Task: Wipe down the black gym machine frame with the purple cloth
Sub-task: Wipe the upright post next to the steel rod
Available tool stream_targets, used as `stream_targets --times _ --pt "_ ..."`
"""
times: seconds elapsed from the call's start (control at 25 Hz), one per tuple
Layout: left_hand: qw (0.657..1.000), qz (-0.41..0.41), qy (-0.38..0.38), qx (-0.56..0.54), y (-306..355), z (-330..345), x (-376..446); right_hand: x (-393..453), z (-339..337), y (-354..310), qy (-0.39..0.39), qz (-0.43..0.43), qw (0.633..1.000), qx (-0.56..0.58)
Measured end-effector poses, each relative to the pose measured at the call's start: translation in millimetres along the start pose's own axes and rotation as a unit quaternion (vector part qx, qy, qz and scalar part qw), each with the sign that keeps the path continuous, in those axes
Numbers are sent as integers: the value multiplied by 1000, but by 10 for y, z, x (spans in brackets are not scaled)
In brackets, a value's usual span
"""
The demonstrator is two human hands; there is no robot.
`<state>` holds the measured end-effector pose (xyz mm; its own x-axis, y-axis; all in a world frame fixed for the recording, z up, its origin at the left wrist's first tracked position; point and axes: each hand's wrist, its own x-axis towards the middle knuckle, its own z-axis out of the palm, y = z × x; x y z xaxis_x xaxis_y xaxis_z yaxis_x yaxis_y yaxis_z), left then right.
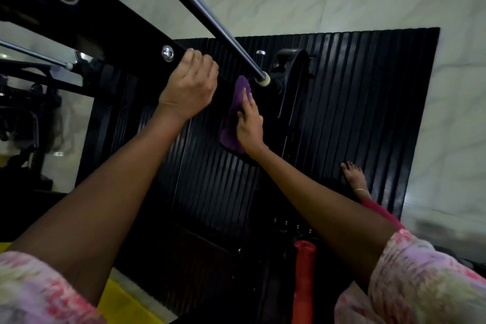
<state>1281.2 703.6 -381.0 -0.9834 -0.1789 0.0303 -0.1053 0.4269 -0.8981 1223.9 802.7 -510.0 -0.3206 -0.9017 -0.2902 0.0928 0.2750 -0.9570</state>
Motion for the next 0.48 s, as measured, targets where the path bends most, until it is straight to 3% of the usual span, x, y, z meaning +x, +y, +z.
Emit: stream_targets --times 0.2,0.4,0.48 --pt "998 -49 4 -27 32 18 12 -167 157 -37 31 -113 992 36" --pt "993 -99 -5 -59 69 22 47 15 5 370 -19 45 999 1" --pt "991 -117 -13 -60 96 21 62 5 -21 295 -16 15 1000 7"
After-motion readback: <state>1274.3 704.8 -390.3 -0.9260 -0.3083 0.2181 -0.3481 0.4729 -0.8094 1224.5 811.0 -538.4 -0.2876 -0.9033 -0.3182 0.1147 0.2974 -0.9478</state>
